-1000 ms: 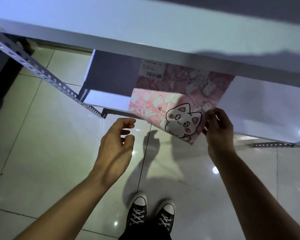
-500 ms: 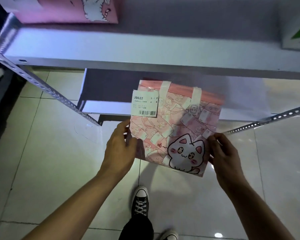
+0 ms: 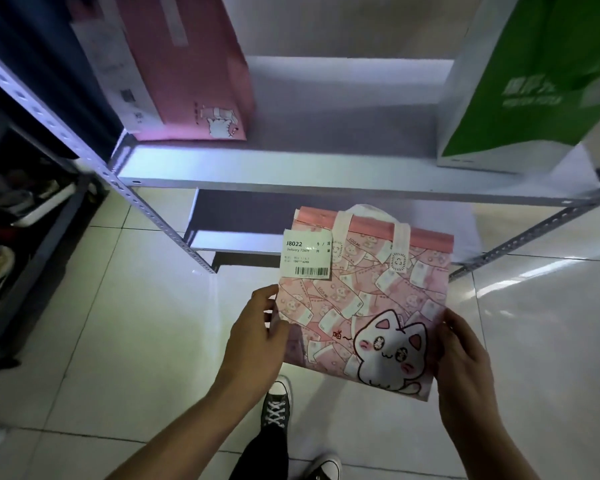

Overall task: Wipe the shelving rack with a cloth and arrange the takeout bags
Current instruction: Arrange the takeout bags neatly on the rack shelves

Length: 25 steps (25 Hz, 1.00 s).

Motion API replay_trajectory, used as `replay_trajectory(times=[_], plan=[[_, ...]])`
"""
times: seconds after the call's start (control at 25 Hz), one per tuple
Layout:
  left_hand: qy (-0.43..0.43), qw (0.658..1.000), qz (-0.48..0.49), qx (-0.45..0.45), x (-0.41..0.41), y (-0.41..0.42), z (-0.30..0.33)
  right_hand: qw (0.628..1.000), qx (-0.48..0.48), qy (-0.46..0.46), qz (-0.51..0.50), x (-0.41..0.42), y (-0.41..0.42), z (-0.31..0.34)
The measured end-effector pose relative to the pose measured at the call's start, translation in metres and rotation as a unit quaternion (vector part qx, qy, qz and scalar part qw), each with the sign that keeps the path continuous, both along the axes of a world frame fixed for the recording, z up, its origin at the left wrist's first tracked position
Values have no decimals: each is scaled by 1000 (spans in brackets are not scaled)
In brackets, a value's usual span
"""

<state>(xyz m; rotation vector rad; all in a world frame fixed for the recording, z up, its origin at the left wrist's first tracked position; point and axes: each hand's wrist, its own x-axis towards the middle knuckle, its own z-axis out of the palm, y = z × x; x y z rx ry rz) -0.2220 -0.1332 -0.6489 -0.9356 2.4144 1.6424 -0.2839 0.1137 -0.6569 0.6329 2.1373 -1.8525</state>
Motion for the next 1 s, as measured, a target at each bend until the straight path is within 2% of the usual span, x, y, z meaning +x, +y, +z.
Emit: replay_trajectory(times=[0.2, 0.48, 0.6, 0.8, 1.0], plan=[[30, 999, -9, -16, -3, 2, 77, 1000, 0, 25, -3, 0, 3, 73], [78, 995, 41, -50, -35, -20, 153, 981, 143, 113, 65, -49, -17, 144], [111, 992, 48, -29, -62, -40, 175, 976, 150, 134, 85, -80, -34, 165], [148, 988, 39, -23, -125, -68, 168, 976, 135, 162, 58, -139, -70, 154], [116, 993, 24, 3, -157, -81, 130, 982, 115, 143, 54, -165, -98, 113]])
